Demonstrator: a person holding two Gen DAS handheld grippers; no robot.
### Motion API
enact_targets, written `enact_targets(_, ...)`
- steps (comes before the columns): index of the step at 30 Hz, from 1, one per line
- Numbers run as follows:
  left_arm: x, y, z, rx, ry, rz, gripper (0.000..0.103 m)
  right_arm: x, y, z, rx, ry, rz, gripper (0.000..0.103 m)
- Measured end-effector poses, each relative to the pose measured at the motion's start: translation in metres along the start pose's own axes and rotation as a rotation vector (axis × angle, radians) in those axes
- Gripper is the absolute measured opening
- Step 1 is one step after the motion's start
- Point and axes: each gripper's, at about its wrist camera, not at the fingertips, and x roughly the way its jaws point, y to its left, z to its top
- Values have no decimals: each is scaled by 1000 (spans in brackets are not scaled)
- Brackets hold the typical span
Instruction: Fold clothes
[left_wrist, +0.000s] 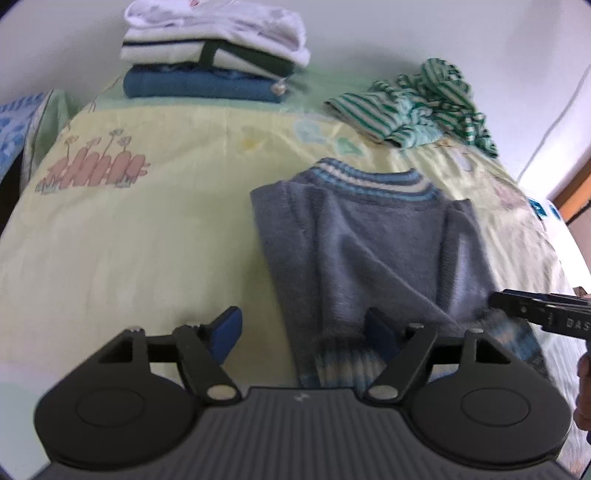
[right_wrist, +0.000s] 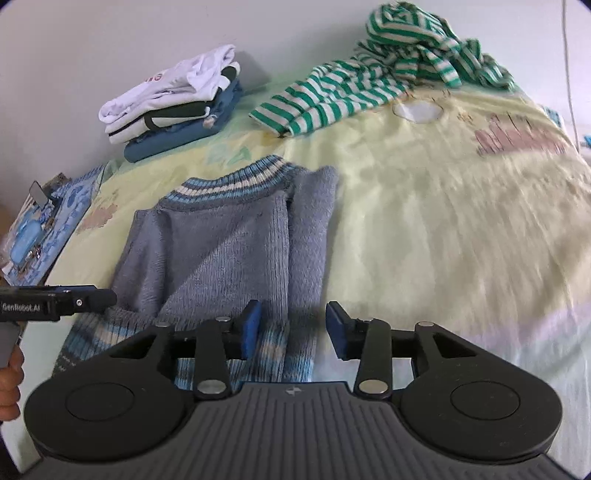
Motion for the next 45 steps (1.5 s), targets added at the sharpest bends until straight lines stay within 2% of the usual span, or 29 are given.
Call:
enact_targets(13, 26, 12, 36, 16, -18, -129, 74, 25, -17, 37, 34, 0, 91, 42)
enact_targets(17, 30, 9, 37, 43, -31, -128, 72, 33, -20, 48, 14, 12, 115, 42)
enact_targets(21, 33, 11, 39, 29, -37, -154, 79, 36, -18, 49, -14, 0, 118, 43)
enact_targets(27, 38, 14, 45, 7, -42, -189, 84, 42, -20, 53, -14, -23, 134, 43)
enact_targets(29, 39, 15, 47, -2, -43, -200, 80, 44, -22, 55, -6, -33, 146, 43)
enact_targets(30, 39, 16, 47, 0, -42, -198, 73, 44, -22, 56, -6, -29, 148, 43)
enact_targets(33, 36, 21, 46, 8, -38, -194, 58, 45, -23, 59, -6, -17, 152, 43)
enact_targets(36, 35, 32, 47, -16, -26, -226, 57, 43, -24, 60, -21, 0, 153, 42)
enact_targets(43, 42, 37, 57, -49, -31, -239, 68, 47, -24, 65, -19, 10, 153, 44)
enact_targets(45, 43, 34, 59, -34, -33, -231, 58, 48, -24, 65, -19, 8, 154, 44)
